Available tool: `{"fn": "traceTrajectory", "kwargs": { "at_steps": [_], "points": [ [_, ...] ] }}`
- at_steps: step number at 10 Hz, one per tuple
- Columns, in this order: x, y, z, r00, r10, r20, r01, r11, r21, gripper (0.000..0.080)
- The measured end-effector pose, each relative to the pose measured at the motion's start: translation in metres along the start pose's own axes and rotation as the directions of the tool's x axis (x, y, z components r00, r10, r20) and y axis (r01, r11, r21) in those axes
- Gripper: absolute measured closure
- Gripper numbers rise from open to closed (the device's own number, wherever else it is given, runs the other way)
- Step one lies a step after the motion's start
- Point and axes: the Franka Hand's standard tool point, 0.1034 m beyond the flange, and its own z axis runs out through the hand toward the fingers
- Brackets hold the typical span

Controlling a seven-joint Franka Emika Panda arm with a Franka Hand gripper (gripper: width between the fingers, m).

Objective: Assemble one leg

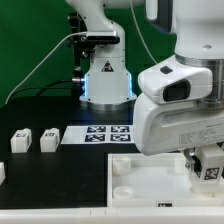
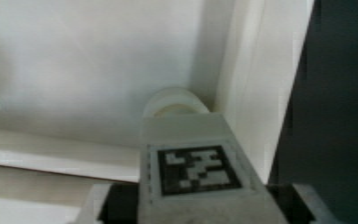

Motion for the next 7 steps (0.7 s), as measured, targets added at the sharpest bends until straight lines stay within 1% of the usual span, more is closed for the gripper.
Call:
{"fn": "traceTrajectory", "kwargs": {
  "at_steps": [3, 4, 5, 6, 7],
  "points": [
    [0.0, 0.0007, 0.0, 0.997, 0.072, 0.0, -0.072, 0.997, 0.003, 0.0505],
    [0.0005, 0.0013, 0.0006, 0.983, 0.186, -0.003, -0.186, 0.983, 0.007, 0.0505],
    [0.0011, 0.0032, 0.0005, 0.941, 0.339, -0.009, -0.338, 0.941, 0.023, 0.0505],
    [0.0016, 0.0046, 0.0005, 0.882, 0.471, 0.0, -0.471, 0.881, 0.046, 0.0505],
    [0.0035, 0.0074, -0.0001, 0.783, 0.622, 0.013, -0.621, 0.78, 0.076, 0.0505]
  ]
}}
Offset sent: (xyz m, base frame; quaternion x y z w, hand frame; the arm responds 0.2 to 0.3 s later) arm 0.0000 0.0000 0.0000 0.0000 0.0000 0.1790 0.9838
